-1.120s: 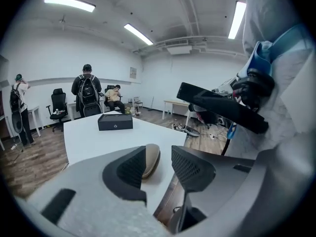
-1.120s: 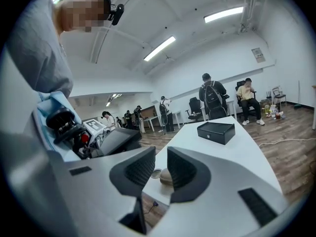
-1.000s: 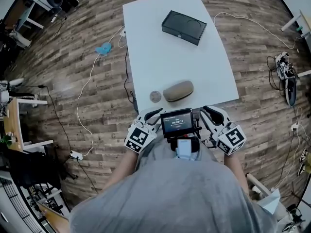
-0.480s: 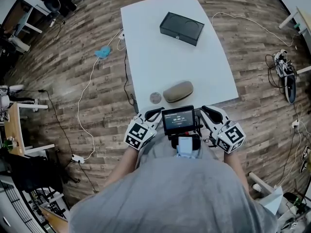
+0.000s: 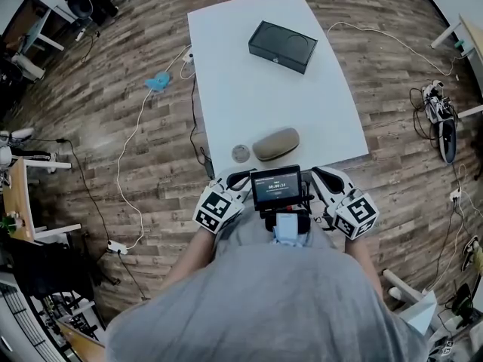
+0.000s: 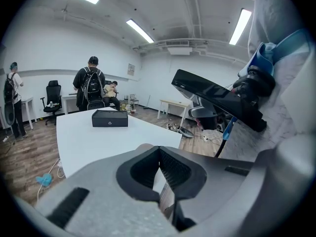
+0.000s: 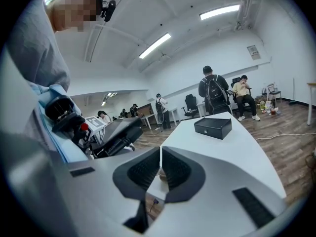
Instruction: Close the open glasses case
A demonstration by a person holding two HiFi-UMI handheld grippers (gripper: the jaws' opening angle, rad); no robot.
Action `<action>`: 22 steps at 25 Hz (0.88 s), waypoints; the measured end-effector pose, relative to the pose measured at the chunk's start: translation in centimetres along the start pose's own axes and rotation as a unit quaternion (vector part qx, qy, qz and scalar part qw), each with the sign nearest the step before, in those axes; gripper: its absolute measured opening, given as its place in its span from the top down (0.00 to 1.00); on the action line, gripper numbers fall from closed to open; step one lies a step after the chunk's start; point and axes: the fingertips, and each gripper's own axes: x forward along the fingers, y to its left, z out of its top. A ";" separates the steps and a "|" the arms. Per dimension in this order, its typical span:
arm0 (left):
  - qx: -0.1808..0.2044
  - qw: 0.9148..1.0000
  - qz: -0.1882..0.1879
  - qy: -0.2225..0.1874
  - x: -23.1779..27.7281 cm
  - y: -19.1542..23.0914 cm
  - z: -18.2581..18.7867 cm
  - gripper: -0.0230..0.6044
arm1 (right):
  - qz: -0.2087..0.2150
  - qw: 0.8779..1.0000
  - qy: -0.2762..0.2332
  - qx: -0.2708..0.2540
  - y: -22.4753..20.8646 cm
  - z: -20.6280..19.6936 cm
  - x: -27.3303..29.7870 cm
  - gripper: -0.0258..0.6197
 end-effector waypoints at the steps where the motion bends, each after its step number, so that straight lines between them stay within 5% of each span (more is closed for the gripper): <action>1: 0.000 1.000 0.000 -0.001 0.0 0.0 0.0 0.94 | 0.000 1.000 0.001 0.001 0.0 -0.1 0.0 0.90; 22: 0.002 1.000 -0.003 -0.009 0.4 0.2 0.5 0.94 | 0.004 1.000 0.010 -0.011 0.4 0.1 0.4 0.91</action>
